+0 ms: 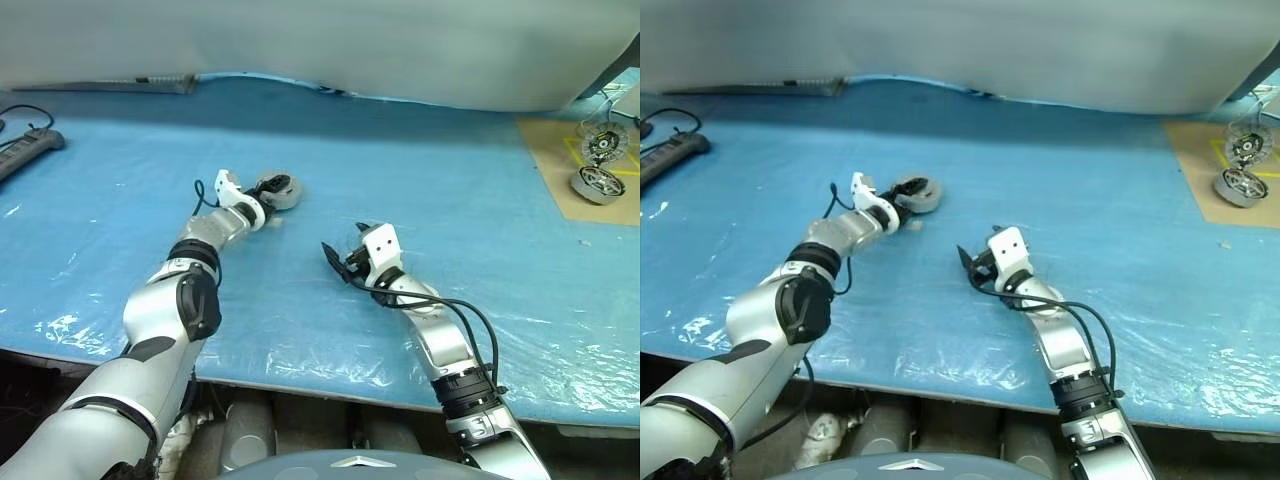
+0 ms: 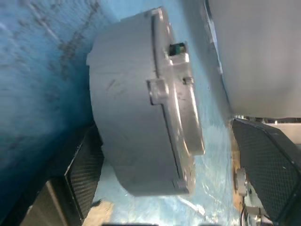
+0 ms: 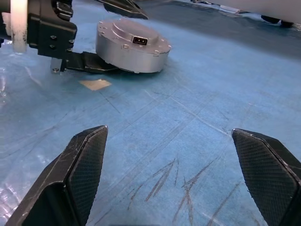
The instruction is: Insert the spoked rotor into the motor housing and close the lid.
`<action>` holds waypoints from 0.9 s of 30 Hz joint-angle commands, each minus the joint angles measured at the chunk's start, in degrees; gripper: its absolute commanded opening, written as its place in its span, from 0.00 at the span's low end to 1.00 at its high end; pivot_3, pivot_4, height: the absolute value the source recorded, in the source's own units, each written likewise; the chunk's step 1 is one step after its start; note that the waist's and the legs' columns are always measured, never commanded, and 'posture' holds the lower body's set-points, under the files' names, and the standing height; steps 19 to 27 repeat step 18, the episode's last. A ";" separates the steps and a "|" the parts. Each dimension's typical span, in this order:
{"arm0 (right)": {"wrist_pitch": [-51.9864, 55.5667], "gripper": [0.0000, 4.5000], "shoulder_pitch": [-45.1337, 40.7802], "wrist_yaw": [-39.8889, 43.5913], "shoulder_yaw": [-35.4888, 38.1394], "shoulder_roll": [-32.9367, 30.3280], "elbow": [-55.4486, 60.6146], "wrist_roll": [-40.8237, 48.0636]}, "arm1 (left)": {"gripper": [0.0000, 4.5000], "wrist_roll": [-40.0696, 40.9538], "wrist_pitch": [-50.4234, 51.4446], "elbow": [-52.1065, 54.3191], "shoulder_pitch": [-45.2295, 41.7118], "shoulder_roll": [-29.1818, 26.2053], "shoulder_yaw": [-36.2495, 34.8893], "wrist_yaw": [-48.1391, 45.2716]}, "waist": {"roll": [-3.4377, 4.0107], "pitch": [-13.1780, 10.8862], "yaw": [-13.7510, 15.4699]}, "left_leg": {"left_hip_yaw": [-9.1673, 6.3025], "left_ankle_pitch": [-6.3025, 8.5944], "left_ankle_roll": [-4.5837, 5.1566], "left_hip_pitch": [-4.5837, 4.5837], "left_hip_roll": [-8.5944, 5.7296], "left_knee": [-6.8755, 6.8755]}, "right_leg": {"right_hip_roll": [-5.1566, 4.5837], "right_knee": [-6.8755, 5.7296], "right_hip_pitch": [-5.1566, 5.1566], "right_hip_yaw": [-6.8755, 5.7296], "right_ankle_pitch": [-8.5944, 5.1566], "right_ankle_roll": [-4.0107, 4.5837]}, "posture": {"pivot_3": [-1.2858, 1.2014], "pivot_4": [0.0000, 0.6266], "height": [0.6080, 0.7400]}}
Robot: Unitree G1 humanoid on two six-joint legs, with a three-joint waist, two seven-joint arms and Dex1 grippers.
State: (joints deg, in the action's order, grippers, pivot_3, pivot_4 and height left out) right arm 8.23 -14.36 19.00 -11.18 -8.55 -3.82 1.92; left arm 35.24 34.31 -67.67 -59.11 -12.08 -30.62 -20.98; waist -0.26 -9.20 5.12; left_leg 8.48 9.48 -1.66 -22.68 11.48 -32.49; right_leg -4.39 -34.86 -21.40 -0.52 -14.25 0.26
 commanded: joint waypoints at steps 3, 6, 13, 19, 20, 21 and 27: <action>1.56 1.00 1.25 1.14 1.96 0.23 4.41 2.55 | 1.00 -7.84 5.64 19.29 15.57 -3.43 13.09 -6.95 | 0.05 0.03 -0.76 | 0.12 0.01 0.01 0.63 0.18 0.31 | 0.00 0.08 0.38 0.13 -0.21 0.34 | 0.52 0.24 1.00; 2.17 1.00 2.07 0.63 4.01 0.46 6.06 3.81 | 1.00 -14.33 -1.20 35.69 25.92 -5.66 23.44 -10.91 | 0.09 0.06 -1.28 | 0.15 0.02 0.01 0.71 0.27 0.43 | 0.03 0.09 0.34 0.18 -0.30 0.46 | 0.52 0.24 1.00; 1.42 1.00 7.53 -0.78 8.66 -0.09 10.81 5.57 | 1.00 -24.13 -27.35 53.00 39.52 -4.32 29.23 -7.57 | 0.12 0.04 -1.14 | 0.19 0.02 0.01 0.49 0.25 0.64 | 0.03 0.24 0.14 0.21 -0.33 0.40 | 0.52 0.24 1.00; -0.39 1.00 11.63 -2.51 10.56 0.25 13.07 5.60 | 1.00 -28.71 -36.00 54.12 42.69 -2.77 30.68 -4.63 | 0.12 0.02 -0.97 | 0.21 0.02 0.01 0.01 0.24 0.63 | 0.02 0.23 -0.34 0.16 -0.33 0.36 | 0.52 0.24 1.00; -0.39 1.00 11.63 -2.51 10.56 0.25 13.07 5.60 | 1.00 -28.71 -36.00 54.12 42.69 -2.77 30.68 -4.63 | 0.12 0.02 -0.97 | 0.21 0.02 0.01 0.01 0.24 0.63 | 0.02 0.23 -0.34 0.16 -0.33 0.36 | 0.52 0.24 1.00; -0.39 1.00 11.63 -2.51 10.56 0.25 13.07 5.60 | 1.00 -28.71 -36.00 54.12 42.69 -2.77 30.68 -4.63 | 0.12 0.02 -0.97 | 0.21 0.02 0.01 0.01 0.24 0.63 | 0.02 0.23 -0.34 0.16 -0.33 0.36 | 0.52 0.24 1.00; -0.39 1.00 11.63 -2.51 10.56 0.25 13.07 5.60 | 1.00 -28.71 -36.00 54.12 42.69 -2.77 30.68 -4.63 | 0.12 0.02 -0.97 | 0.21 0.02 0.01 0.01 0.24 0.63 | 0.02 0.23 -0.34 0.16 -0.33 0.36 | 0.52 0.24 1.00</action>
